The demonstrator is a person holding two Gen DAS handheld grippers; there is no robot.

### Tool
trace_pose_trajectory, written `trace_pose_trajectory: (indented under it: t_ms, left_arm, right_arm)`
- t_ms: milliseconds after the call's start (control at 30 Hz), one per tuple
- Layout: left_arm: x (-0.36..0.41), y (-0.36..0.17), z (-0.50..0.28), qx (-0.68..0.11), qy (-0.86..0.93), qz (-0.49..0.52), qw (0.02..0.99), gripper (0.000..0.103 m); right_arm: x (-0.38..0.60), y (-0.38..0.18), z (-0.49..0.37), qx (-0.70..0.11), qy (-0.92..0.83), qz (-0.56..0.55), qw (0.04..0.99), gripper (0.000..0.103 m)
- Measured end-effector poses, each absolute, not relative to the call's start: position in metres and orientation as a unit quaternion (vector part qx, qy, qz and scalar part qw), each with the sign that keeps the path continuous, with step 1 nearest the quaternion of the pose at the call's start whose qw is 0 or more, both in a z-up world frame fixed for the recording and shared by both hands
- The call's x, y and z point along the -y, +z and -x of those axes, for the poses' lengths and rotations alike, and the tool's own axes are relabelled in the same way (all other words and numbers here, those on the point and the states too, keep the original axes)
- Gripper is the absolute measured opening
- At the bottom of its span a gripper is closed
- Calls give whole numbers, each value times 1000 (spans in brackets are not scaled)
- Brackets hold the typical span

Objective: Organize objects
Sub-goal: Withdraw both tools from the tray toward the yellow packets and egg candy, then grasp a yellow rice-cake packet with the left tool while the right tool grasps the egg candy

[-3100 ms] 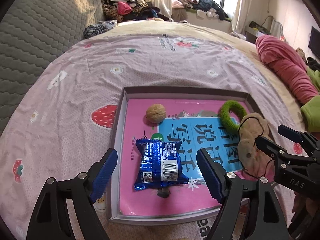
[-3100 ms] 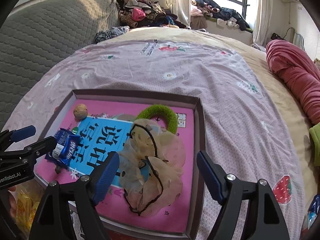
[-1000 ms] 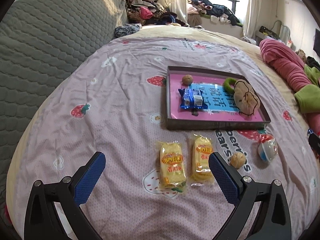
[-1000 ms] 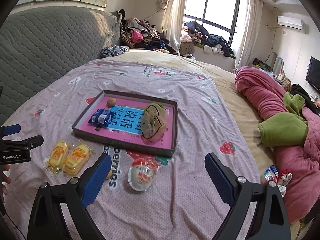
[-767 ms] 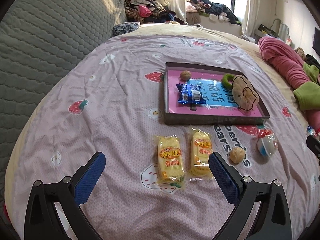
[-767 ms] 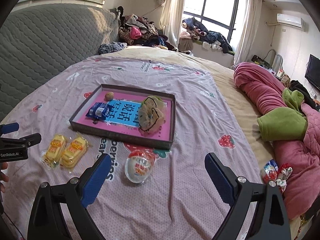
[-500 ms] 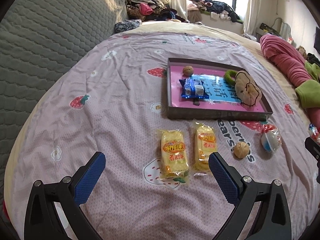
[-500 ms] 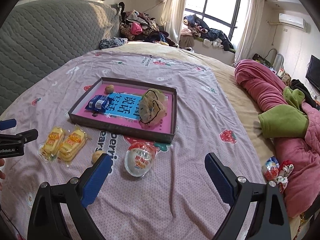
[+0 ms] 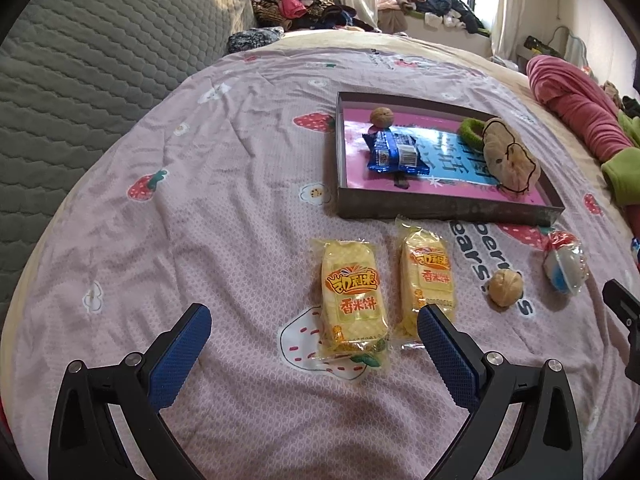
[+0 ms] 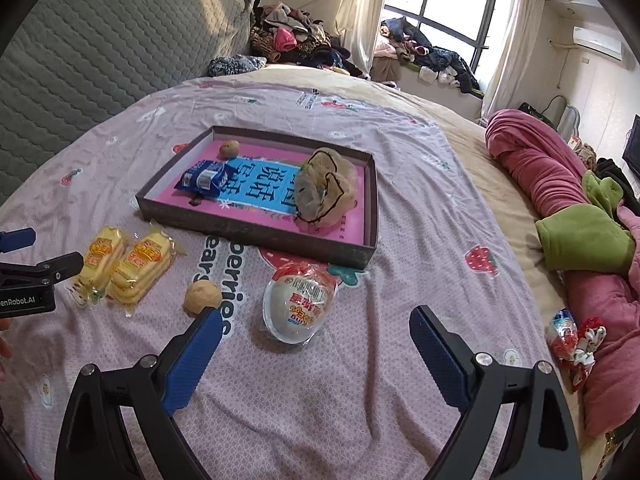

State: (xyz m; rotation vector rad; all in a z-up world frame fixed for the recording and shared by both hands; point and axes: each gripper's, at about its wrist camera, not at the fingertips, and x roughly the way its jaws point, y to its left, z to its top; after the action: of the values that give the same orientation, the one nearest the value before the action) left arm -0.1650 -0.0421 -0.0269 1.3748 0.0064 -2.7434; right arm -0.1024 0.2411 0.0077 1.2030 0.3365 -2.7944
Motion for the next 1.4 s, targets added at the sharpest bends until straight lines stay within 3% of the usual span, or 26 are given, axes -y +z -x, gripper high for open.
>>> trace_pose_trajectory:
  t_ms: [967, 1067, 1133, 1267, 1400]
  left_arm:
    - [45, -72, 213, -1, -873, -484, 54, 103]
    - [43, -76, 215, -1, -872, -487, 52, 103]
    - [43, -79, 215, -6, -871, -488, 49, 103]
    - [43, -79, 215, -4, -873, -486, 47, 101]
    - [39, -79, 216, -1, -874, -485, 43, 96]
  right_arm:
    - [-240, -55, 167, -99, -895, -435, 20, 94]
    - [-242, -60, 174, -80, -894, -439, 34, 85]
    - [-243, -64, 178, -75, -891, -446, 39, 72]
    - [-242, -70, 179, -66, -892, -445, 49, 63]
    - [-241, -67, 175, -70, -898, -433, 48, 61]
